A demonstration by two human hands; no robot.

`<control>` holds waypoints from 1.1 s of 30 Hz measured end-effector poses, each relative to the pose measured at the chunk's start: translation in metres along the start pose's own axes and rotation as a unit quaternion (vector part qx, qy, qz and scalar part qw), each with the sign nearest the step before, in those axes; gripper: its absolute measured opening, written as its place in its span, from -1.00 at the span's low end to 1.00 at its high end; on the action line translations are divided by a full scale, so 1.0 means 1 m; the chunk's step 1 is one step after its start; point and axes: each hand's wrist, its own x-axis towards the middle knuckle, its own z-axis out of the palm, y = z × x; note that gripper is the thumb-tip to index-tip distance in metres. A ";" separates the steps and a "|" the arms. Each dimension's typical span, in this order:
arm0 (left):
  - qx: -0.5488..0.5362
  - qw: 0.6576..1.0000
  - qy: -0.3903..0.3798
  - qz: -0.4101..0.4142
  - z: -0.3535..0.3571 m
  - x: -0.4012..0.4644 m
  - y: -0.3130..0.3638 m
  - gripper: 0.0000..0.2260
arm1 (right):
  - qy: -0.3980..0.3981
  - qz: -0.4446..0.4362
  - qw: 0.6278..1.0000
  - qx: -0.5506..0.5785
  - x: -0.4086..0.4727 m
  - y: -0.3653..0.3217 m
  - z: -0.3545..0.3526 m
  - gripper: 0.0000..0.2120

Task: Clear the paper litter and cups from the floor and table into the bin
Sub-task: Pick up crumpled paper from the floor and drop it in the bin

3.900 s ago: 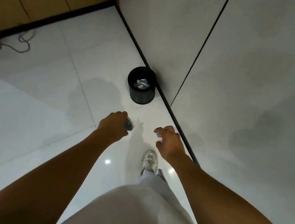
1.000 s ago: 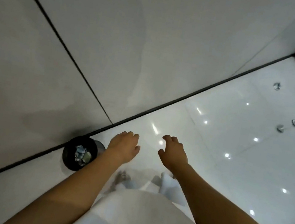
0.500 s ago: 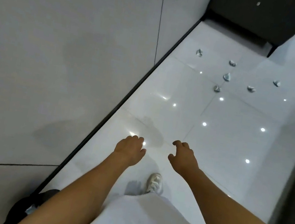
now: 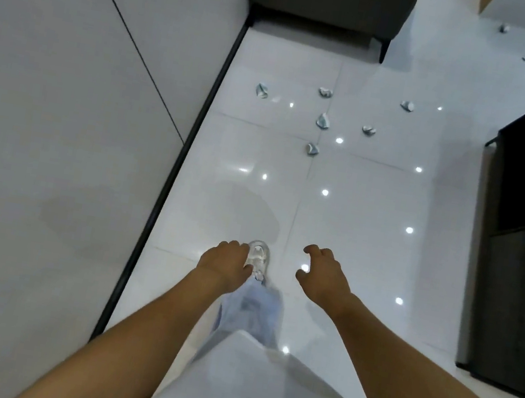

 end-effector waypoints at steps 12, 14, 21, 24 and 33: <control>0.032 0.998 -0.012 0.050 -0.184 0.219 0.016 -0.62 | 0.031 0.054 0.996 0.071 0.198 -0.050 -0.146 -0.53; 0.035 0.998 -0.021 0.051 -0.204 0.244 0.018 -0.62 | 0.028 0.061 0.995 0.073 0.221 -0.052 -0.164 -0.52; 0.049 0.996 -0.049 0.049 -0.264 0.352 0.033 -0.62 | 0.012 0.092 0.993 0.070 0.322 -0.044 -0.225 -0.52; 0.064 0.995 -0.065 0.050 -0.294 0.405 0.048 -0.63 | 0.016 0.109 0.991 0.082 0.373 -0.041 -0.259 -0.53; 0.077 0.991 -0.062 0.090 -0.393 0.537 0.095 -0.64 | 0.025 0.144 0.980 0.136 0.491 -0.045 -0.359 -0.52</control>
